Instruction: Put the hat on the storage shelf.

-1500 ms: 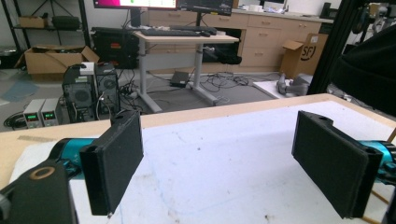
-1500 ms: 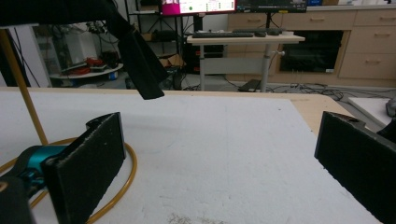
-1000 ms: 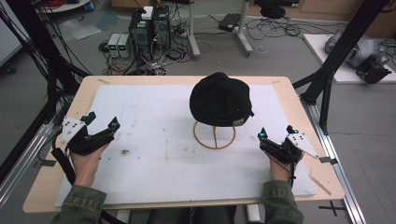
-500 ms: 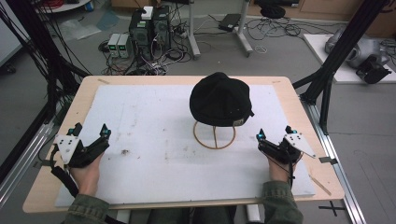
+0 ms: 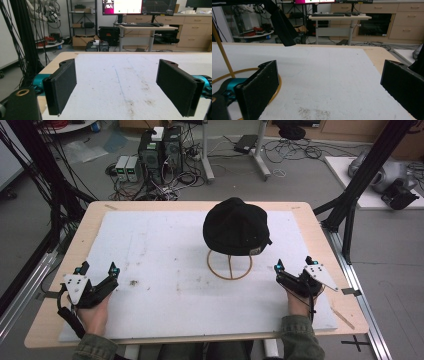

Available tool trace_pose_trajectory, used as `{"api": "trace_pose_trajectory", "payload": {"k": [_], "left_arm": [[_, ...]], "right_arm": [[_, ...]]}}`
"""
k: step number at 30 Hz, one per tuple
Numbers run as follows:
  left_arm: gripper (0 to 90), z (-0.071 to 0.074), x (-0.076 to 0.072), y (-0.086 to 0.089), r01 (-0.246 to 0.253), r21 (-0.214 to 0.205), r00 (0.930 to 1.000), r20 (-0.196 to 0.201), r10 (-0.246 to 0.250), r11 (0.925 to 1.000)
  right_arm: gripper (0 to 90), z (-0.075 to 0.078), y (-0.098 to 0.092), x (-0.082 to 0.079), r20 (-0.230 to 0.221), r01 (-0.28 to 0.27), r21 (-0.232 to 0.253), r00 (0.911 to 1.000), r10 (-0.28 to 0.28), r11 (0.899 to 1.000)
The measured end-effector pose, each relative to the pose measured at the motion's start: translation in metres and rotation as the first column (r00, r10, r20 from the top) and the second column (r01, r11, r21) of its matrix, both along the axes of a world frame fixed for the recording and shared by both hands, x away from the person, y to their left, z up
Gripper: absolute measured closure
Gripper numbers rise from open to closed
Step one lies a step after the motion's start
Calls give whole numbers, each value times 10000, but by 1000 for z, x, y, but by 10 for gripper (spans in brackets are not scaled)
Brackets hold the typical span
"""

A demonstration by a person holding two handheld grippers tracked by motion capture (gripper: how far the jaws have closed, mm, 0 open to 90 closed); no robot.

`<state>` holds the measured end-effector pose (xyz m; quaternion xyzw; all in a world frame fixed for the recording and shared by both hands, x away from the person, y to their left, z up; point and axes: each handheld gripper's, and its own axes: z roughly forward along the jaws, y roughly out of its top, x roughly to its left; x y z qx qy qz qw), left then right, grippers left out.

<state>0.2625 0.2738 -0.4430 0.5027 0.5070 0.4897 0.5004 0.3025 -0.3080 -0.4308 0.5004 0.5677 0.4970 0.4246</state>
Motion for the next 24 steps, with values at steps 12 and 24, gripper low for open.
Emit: {"api": "trace_pose_trajectory", "payload": {"k": [12,24], "left_arm": [[173,1,-3,-1,49,146,9999,134,-51,9999],[178,1,-2,0,82,-100,10000,-31,-83,9999]], "right_arm": [[9,0,3,-3,-88,-79,46,9999,79,10000],[9,0,2,-3,-110,-135,138,9998,137,9998]]}}
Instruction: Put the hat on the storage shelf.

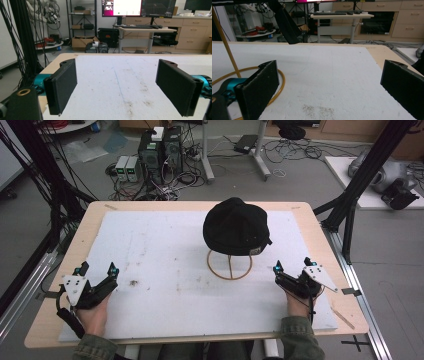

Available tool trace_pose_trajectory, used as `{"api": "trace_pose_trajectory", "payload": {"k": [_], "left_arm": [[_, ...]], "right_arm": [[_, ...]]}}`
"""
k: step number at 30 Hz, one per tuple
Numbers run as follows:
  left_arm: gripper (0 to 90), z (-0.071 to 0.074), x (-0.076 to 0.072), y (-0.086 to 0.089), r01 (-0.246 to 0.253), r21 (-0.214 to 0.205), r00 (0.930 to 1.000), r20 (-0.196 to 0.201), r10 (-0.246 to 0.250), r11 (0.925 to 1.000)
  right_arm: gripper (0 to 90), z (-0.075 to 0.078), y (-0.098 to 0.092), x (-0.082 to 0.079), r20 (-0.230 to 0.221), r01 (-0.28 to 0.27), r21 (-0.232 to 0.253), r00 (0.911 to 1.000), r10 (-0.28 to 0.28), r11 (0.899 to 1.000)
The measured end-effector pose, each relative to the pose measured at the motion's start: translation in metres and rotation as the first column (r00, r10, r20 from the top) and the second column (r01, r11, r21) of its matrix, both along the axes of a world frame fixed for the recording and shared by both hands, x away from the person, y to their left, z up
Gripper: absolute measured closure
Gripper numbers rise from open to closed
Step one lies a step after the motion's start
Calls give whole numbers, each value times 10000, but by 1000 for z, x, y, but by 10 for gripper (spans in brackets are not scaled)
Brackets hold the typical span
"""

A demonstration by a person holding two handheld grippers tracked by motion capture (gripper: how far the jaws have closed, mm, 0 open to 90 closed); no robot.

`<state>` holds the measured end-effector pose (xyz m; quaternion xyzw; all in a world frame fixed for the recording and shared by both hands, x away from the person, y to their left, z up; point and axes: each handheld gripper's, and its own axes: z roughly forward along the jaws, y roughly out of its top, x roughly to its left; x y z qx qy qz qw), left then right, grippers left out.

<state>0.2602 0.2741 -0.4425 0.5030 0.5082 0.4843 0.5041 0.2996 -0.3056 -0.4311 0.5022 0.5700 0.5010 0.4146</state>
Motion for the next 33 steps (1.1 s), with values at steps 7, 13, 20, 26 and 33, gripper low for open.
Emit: {"api": "trace_pose_trajectory", "payload": {"k": [7,13,20,26,33], "left_arm": [[181,0,-1,0,9,-18,10000,78,-9,10000],[184,0,1,-1,49,-131,10000,11,-49,9999],[189,0,1,0,43,-167,10000,25,-43,9999],[190,0,1,0,68,-186,10000,31,-67,9998],[191,-1,2,0,145,-203,9999,-15,-146,9997]], "right_arm": [[9,0,-1,0,46,41,55,10000,-42,10000],[9,0,-1,0,5,-16,27,10000,16,10000],[9,0,-2,0,-12,-1,51,10000,1,10000],[9,0,-1,1,-20,-34,29,10000,34,10000],[9,0,-2,1,-65,-32,52,10000,32,10000]]}}
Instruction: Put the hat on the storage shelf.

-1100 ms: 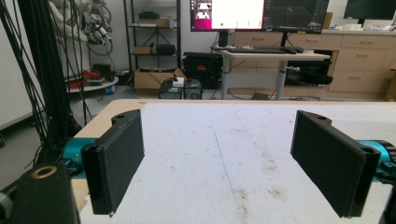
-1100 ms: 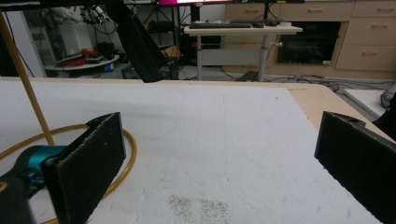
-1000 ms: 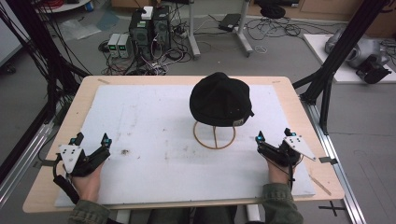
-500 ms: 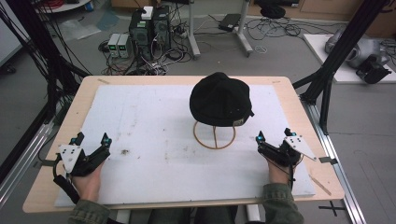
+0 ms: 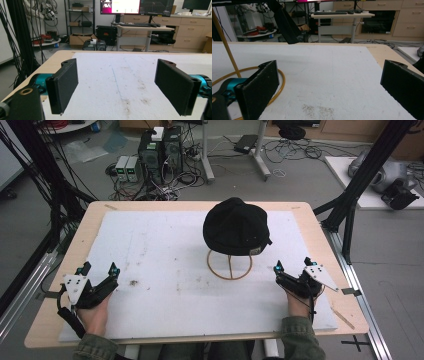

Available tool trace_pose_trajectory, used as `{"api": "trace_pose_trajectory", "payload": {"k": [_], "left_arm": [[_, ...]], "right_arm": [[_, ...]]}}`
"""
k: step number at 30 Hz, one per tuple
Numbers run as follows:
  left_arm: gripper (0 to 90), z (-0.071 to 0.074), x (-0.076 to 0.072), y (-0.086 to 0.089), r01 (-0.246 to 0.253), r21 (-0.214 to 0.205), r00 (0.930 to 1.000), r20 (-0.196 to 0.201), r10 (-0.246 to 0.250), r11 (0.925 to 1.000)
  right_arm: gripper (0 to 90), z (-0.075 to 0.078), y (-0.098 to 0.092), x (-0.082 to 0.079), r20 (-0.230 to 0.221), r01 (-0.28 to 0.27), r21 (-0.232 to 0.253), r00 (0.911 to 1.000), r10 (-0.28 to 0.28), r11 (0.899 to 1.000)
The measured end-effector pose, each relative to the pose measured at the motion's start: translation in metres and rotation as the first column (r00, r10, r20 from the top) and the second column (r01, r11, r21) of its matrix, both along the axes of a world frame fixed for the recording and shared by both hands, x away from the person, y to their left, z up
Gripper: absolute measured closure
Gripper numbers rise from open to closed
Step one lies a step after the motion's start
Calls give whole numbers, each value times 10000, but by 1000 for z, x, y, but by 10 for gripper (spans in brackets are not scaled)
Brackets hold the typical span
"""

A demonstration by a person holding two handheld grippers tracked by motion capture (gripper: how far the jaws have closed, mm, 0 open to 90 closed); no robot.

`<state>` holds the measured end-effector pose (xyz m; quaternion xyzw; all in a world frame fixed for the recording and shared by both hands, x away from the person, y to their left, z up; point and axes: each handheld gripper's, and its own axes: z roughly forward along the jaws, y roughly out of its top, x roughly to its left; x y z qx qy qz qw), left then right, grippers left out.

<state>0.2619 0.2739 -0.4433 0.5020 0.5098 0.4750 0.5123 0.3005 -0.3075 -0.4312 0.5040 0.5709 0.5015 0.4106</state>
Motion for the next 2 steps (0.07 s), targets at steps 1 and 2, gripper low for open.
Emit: {"api": "trace_pose_trajectory", "payload": {"k": [1,2], "left_arm": [[191,0,0,0,1,1,10000,-24,-1,10000],[191,0,0,0,1,1,10000,-24,-1,10000]], "right_arm": [[9,0,0,0,2,-16,72,10000,16,10000],[9,0,0,1,-22,1,43,10000,-1,10000]]}}
